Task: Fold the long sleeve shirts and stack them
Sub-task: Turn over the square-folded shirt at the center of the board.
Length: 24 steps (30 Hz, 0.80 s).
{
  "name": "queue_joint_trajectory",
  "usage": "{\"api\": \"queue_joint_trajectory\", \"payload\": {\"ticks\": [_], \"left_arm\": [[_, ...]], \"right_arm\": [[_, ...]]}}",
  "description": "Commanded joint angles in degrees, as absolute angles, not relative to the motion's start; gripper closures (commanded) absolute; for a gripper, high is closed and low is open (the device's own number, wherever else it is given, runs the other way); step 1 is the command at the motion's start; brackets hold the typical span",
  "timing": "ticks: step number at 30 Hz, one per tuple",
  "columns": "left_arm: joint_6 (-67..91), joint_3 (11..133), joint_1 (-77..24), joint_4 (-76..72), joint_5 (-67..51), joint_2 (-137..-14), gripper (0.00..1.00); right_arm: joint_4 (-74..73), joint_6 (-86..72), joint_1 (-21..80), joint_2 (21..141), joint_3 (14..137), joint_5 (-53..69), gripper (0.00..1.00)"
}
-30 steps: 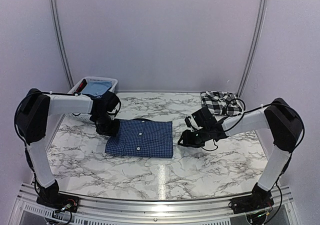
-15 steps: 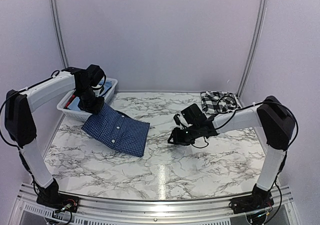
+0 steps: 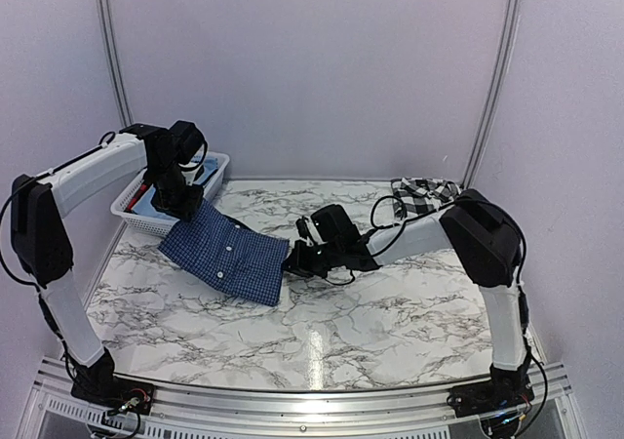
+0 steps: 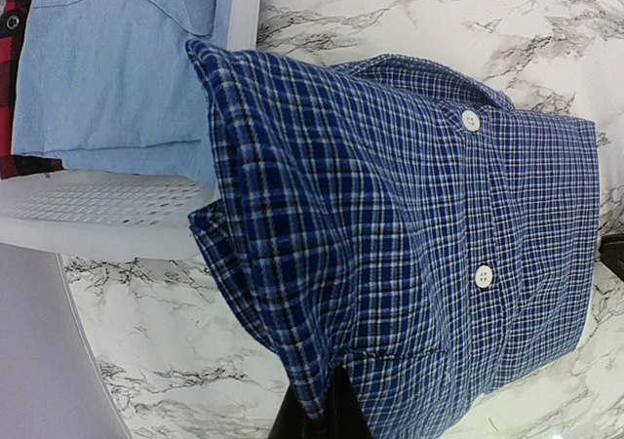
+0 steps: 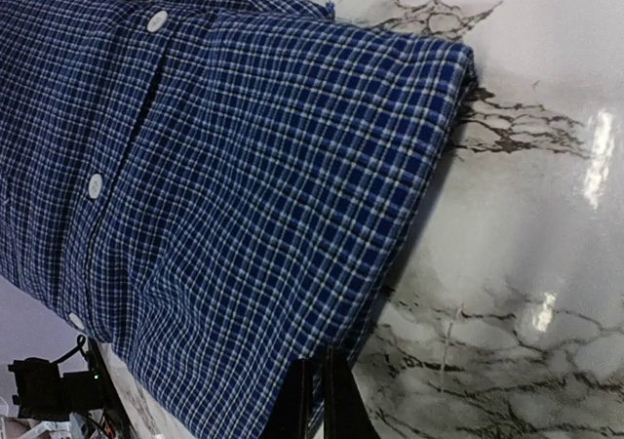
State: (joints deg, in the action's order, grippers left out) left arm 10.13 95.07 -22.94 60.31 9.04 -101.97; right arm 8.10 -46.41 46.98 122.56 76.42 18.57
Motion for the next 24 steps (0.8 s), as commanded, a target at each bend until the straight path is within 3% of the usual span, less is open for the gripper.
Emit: {"api": "queue_joint_trajectory", "payload": {"ticks": [1, 7, 15, 18, 22, 24], "left_arm": [[10.2, 95.4, -22.8, 62.5, 8.6, -101.1, 1.00], [11.0, 97.4, -22.8, 62.7, 8.0, -100.3, 1.00], [17.1, 107.4, -24.3, 65.0, 0.8, -99.1, 1.00], [22.0, 112.5, -28.2, 64.8, -1.7, -101.0, 1.00], [30.2, 118.3, -37.8, 62.3, -0.4, -108.6, 1.00], [36.8, 120.4, -43.2, 58.9, 2.4, -113.6, 1.00]], "right_arm": [[13.2, -51.0, 48.0, 127.3, 80.1, 19.9, 0.97], [14.1, -52.6, 49.2, 130.7, 82.5, 19.7, 0.97], [12.4, -54.3, 53.1, 138.9, 94.5, 22.1, 0.96], [9.9, -51.5, 51.8, 134.7, 91.4, 22.7, 0.87], [13.2, -47.6, 43.5, 116.8, 70.1, 24.3, 0.53], [8.2, -43.0, 38.4, 106.7, 61.5, 24.1, 0.43]]}}
